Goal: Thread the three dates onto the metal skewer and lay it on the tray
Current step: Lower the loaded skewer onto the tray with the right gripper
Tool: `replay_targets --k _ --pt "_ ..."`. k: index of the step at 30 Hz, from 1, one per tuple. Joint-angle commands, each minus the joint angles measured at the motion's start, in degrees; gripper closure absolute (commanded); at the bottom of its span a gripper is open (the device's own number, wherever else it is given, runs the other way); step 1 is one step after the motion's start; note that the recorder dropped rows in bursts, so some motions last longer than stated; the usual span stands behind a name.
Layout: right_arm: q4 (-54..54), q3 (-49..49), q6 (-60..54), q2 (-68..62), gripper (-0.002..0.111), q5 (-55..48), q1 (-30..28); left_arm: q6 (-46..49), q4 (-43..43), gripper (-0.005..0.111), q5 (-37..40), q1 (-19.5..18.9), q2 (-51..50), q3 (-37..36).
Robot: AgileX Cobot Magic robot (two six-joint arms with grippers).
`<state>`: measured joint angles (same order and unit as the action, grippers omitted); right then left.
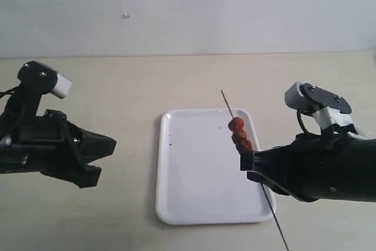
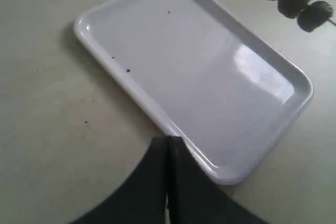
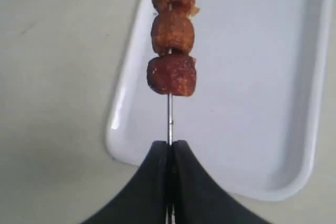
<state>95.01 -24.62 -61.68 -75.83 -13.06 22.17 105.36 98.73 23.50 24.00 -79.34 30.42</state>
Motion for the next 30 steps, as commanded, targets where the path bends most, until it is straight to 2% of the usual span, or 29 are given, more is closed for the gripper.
replay_targets --k 1,9,18,30 --pt "3.12 -0.58 -2.1 -3.92 0.108 4.9 -0.21 1.36 1.21 0.107 -0.53 -0.05 6.49 -2.79" --pt "4.93 -3.28 -3.19 -9.63 0.108 4.92 -0.21 1.24 1.21 0.107 -0.53 -0.05 13.96 -4.36" --pt "4.93 -7.56 -2.66 -13.91 0.108 5.76 0.0 1.34 1.21 0.107 0.26 -0.05 15.63 -4.73" --pt "4.93 -14.59 0.94 -20.61 0.108 21.88 9.77 1.34 1.21 0.107 0.74 -0.05 15.63 -5.38"
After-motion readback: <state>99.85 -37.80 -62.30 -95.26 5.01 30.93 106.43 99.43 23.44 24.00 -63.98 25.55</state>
